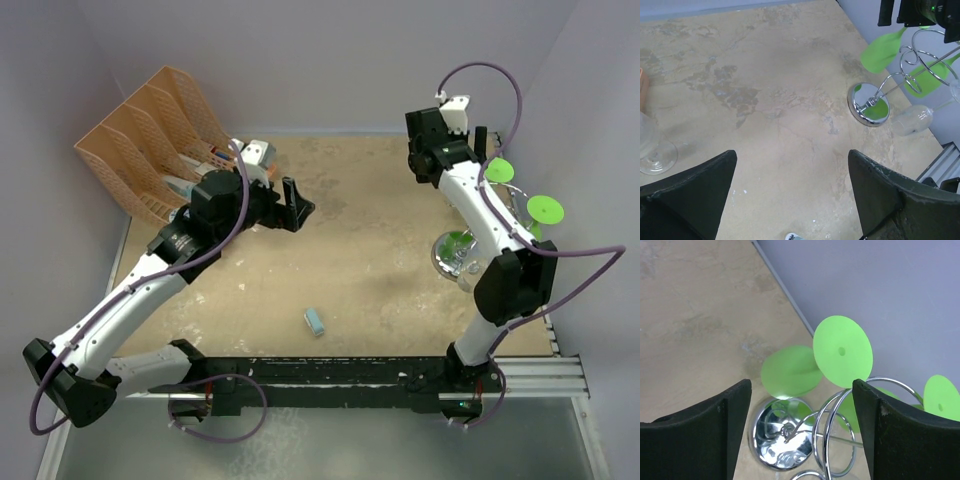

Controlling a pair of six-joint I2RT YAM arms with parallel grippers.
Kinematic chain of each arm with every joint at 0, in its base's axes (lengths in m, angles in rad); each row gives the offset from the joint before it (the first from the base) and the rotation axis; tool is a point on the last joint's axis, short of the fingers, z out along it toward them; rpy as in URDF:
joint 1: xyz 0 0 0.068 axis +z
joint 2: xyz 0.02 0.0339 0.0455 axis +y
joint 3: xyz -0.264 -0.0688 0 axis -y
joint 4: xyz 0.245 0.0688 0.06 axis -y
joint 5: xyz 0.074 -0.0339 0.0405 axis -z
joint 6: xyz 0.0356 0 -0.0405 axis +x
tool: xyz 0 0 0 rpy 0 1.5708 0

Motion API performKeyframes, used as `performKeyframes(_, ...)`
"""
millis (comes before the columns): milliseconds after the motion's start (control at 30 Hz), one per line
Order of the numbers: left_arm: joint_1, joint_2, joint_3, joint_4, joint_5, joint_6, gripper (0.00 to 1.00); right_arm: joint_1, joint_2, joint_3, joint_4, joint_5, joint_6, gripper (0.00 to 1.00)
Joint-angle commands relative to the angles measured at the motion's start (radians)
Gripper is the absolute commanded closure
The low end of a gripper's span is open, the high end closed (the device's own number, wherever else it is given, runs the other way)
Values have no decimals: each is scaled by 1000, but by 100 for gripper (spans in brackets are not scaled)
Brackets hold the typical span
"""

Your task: Take the wine glass off the wine glass rack

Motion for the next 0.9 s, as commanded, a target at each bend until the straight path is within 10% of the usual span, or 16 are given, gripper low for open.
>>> performKeyframes(0, -22, -24, 6, 22, -41, 38, 10, -38, 22, 35, -7, 85, -10, 18)
performKeyframes(867, -51, -28, 3, 14, -84, 50, 8, -119, 76, 9, 32, 133, -45, 40)
